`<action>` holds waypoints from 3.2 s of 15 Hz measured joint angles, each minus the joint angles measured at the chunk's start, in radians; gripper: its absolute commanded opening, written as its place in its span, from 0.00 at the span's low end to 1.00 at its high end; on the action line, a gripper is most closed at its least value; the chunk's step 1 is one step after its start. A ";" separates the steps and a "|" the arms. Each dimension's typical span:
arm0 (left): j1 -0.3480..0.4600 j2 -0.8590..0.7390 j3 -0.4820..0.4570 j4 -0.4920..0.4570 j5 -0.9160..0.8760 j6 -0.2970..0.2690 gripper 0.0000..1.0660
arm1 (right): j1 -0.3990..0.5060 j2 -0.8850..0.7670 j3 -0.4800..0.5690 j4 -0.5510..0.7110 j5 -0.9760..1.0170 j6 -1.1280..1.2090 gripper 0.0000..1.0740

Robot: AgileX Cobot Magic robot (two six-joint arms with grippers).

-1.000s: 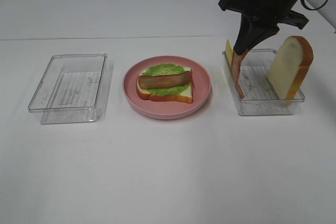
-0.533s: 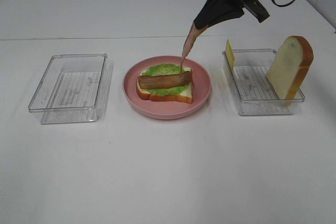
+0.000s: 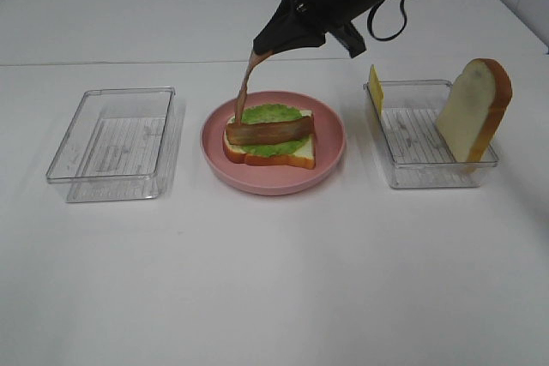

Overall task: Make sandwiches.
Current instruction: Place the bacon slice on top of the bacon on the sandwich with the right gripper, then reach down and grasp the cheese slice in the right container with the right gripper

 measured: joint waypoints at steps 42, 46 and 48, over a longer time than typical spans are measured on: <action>0.000 0.000 0.000 0.000 0.000 0.000 0.80 | 0.011 0.108 0.000 -0.363 -0.152 0.196 0.64; 0.000 0.000 0.000 0.000 0.000 0.000 0.80 | 0.011 0.036 0.000 -0.392 -0.133 0.196 0.64; 0.000 0.000 0.000 0.000 0.000 0.000 0.80 | 0.011 -0.011 -0.005 -0.467 -0.100 0.232 0.64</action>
